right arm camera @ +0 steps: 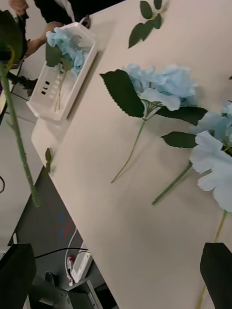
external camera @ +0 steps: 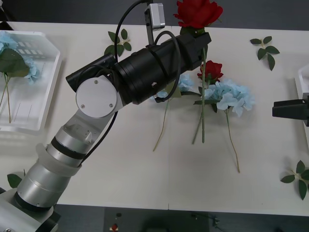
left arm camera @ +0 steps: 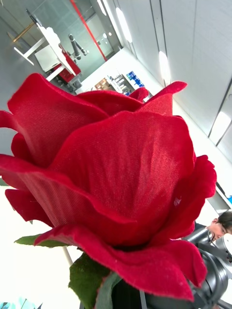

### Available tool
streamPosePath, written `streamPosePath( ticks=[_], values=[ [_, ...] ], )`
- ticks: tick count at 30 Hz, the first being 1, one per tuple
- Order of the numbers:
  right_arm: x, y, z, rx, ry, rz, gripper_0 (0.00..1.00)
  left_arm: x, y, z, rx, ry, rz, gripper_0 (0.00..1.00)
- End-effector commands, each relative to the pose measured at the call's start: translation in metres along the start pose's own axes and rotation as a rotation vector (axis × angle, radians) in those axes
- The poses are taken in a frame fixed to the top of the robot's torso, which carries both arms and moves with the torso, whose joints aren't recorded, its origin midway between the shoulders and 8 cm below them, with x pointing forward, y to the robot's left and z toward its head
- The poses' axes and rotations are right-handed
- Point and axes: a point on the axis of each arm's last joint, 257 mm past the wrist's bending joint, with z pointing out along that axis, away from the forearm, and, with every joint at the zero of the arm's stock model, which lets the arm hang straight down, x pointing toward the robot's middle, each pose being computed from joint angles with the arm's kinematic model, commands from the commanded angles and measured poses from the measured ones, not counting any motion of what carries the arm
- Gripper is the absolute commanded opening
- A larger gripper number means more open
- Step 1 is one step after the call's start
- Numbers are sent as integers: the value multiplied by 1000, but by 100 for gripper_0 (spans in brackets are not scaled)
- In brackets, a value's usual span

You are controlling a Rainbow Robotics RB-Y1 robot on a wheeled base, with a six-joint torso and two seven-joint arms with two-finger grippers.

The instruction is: Put the red flowers into the right box and the blue flowers into the left box

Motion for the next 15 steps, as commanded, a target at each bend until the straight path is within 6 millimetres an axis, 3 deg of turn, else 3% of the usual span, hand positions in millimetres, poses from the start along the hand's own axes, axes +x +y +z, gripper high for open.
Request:
streamPosePath(
  ticks=[1, 8, 15],
  values=[
    [10, 24, 0, -41, 13, -153, 100, -17, -11, 3, 22, -44, 25, 0],
    [14, 54, 10, -93, -2, -197, 100, -18, -11, 2, 20, -45, 26, 0],
    [11, 73, 27, -150, -55, -197, 100, -17, -11, 3, 21, -43, 26, 0]
  ],
)
